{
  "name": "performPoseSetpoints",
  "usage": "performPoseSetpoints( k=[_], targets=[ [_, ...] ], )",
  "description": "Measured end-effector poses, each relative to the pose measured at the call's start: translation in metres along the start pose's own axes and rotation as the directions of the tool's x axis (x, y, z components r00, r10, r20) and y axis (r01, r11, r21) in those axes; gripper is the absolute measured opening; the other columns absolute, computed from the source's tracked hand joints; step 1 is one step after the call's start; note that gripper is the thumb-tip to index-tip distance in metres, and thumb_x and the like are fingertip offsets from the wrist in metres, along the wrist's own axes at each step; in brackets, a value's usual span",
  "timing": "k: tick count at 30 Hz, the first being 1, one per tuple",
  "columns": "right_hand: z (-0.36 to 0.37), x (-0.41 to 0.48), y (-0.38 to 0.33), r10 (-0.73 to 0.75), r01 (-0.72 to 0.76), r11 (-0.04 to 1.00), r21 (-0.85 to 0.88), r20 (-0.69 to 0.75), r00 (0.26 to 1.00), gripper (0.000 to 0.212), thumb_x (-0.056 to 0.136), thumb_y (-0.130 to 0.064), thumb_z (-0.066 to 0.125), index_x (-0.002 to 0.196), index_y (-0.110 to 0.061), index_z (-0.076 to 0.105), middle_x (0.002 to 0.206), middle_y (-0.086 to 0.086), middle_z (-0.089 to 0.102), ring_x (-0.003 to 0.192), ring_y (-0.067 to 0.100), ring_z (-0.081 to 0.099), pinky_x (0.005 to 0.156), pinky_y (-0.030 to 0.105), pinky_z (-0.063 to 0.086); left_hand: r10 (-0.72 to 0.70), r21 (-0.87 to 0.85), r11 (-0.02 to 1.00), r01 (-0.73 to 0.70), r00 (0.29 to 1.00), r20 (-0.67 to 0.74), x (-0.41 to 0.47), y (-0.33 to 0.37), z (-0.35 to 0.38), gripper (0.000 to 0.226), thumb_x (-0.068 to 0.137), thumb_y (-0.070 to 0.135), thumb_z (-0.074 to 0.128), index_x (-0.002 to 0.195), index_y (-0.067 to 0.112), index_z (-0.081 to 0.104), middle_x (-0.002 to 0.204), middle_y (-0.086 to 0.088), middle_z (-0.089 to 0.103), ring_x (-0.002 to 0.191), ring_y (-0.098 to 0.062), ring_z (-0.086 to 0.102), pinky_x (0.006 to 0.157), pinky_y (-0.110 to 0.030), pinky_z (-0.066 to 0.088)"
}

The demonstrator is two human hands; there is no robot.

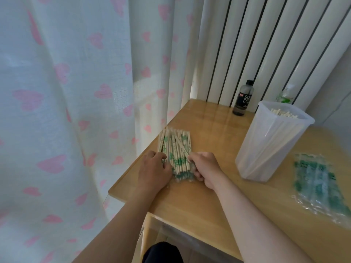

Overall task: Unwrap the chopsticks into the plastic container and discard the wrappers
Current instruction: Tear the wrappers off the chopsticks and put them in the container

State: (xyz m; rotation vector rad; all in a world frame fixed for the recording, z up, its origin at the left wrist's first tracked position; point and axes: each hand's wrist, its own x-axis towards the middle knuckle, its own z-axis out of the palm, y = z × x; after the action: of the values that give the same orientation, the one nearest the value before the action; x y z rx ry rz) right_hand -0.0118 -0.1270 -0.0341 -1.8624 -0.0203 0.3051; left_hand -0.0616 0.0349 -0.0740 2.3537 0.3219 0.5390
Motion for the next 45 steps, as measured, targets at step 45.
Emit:
performPoseSetpoints(
  k=[45],
  targets=[
    [-0.264, -0.119, 0.023, -0.115, 0.399, 0.714, 0.575, -0.465, 0.878, 0.012, 0.096, -0.011, 0.067, 0.09, -0.004, 0.075, 0.067, 0.001, 0.059, 0.055, 0.014, 0.052, 0.046, 0.027, 0.035, 0.365, -0.482, 0.875, -0.036, 0.704, 0.609, -0.06, 0.24, 0.048, 0.027, 0.103, 0.027, 0.055, 0.097, 0.004, 0.068, 0.072, -0.001, 0.068, 0.054, -0.016, 0.054, 0.047, -0.025, 0.037]
  ],
)
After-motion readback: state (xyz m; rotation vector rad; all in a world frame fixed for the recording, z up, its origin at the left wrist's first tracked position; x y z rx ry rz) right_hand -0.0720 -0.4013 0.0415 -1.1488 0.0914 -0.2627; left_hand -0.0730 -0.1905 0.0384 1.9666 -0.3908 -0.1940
